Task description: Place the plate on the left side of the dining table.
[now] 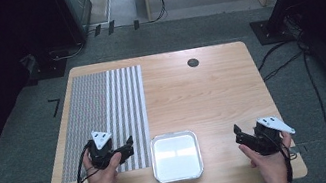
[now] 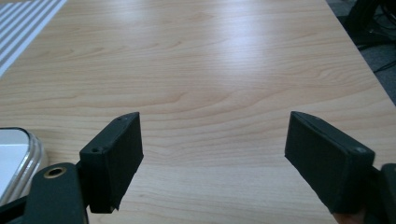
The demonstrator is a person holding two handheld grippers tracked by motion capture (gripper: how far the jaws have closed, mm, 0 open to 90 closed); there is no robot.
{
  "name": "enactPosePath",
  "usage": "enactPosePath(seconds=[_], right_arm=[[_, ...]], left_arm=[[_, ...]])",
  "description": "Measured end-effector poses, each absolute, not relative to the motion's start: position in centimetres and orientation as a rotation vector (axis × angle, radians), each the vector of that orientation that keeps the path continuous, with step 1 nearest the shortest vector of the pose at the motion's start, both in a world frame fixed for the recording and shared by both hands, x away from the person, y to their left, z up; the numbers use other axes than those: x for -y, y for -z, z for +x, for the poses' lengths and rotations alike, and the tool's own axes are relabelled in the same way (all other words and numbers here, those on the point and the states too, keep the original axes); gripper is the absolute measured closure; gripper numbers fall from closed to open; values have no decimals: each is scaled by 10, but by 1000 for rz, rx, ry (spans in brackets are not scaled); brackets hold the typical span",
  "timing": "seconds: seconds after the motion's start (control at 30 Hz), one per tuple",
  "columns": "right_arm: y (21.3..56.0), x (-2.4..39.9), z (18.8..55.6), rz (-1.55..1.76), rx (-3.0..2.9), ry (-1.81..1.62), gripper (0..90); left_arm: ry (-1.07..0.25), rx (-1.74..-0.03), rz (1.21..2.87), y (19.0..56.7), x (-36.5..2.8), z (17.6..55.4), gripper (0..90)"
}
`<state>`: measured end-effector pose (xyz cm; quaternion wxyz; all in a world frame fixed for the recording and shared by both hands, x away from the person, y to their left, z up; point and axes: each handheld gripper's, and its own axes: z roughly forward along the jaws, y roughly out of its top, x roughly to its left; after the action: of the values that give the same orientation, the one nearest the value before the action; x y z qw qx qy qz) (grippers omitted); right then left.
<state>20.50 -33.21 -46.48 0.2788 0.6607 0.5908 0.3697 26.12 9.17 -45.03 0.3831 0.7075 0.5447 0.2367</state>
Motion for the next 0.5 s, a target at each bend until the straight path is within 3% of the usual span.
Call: enactPosePath(seconds=[0.5], right_arm=[[452,300,215,1690,-1649,-1103,149]], left_arm=[[-543,-1306,1836,445,-48,260,132]])
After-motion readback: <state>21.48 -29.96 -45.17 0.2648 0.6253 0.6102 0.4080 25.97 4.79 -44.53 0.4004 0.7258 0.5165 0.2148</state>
